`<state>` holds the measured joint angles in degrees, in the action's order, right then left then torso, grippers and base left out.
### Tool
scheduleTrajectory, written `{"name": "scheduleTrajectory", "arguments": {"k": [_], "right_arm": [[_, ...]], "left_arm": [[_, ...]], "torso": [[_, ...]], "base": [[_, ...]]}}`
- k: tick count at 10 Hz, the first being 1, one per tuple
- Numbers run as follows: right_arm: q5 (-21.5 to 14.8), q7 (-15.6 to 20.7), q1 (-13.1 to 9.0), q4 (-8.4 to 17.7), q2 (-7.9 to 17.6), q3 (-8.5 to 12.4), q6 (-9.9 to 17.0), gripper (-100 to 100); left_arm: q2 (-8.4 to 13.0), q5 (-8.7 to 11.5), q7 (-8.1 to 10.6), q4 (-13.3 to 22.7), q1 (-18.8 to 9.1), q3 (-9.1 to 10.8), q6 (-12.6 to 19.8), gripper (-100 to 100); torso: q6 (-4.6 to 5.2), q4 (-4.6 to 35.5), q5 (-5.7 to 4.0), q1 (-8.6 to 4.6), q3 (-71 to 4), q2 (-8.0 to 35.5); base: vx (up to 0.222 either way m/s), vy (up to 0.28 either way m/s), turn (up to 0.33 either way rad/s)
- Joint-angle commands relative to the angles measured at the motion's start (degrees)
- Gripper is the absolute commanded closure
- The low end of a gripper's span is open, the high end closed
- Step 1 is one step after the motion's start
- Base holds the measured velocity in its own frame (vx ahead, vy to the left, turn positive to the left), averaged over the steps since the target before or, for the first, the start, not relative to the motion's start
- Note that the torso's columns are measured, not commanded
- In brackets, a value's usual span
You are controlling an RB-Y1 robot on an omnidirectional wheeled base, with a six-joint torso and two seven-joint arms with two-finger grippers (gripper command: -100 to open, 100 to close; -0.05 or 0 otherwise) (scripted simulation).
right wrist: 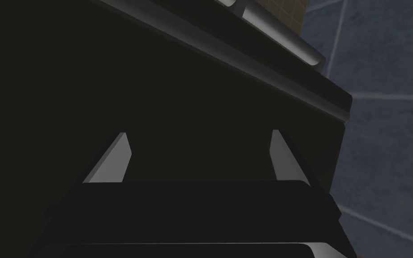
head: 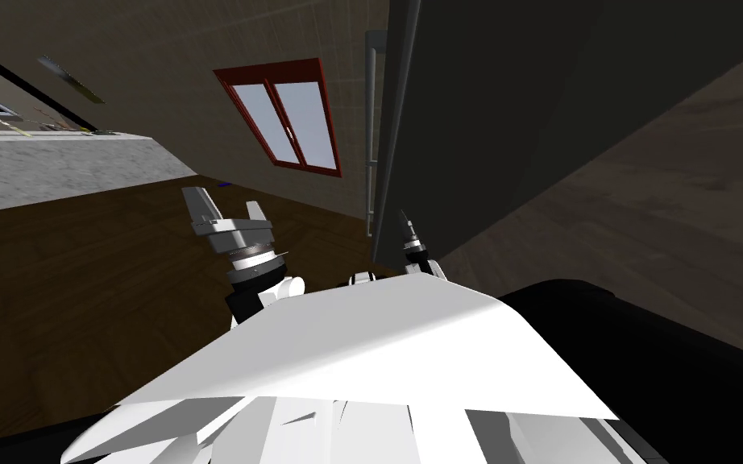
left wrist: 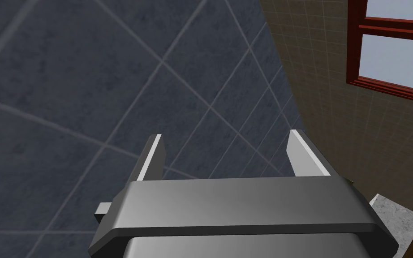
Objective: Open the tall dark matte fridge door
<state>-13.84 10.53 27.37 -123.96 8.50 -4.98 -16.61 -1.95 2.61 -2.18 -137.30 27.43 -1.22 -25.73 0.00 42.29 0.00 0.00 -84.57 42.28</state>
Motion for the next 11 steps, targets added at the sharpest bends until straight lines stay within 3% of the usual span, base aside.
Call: {"name": "scheduleTrajectory", "arguments": {"k": [1,3,7,8,9,10,11], "right_arm": [[-4.0,2.1,-1.3,2.2,1.0,-0.3,3.3,-100],[-6.6,3.5,-2.1,3.6,1.3,-0.8,5.4,-100],[-14.1,8.3,-4.7,8.1,1.7,-2.2,12.1,-100],[-14.9,8.3,-4.7,8.1,1.7,-2.2,12.1,-100],[-16.9,10.0,-5.6,9.7,1.8,-2.7,14.5,-100],[-17.9,10.0,-5.6,9.7,1.8,-2.7,14.5,-100],[-19.9,11.7,-6.5,11.5,1.8,-3.2,16.6,-100]], "left_arm": [[0.0,0.0,0.00,0.0,0.0,0.00,0.0,0],[0.0,0.0,0.00,0.0,0.0,0.00,0.0,0],[0.0,0.0,0.00,0.0,0.0,0.00,0.0,0],[0.0,0.0,0.00,0.0,0.0,0.00,0.0,0],[0.0,0.0,0.00,0.0,0.0,0.00,0.0,0],[0.0,0.0,0.00,0.0,0.0,0.00,0.0,0],[0.0,0.0,0.00,0.0,0.0,0.00,0.0,0]], "torso": [[0.01,0.0,-0.01,-0.02,0.0,0.0],[-0.02,0.0,-0.01,0.00,0.0,0.0],[0.01,0.0,0.00,-0.02,0.0,0.0],[-0.02,0.0,-0.01,-0.01,0.0,0.0],[0.01,0.0,0.00,-0.01,0.0,0.0],[-0.01,0.0,0.00,0.01,0.0,0.0],[0.01,0.0,0.00,0.00,0.0,0.0]], "base": [[0.012,0.002,0.095],[0.013,0.004,0.087],[0.016,0.005,0.088],[0.014,0.005,0.054],[0.014,0.006,0.098],[0.011,0.004,0.045],[0.012,0.005,0.103]]}}
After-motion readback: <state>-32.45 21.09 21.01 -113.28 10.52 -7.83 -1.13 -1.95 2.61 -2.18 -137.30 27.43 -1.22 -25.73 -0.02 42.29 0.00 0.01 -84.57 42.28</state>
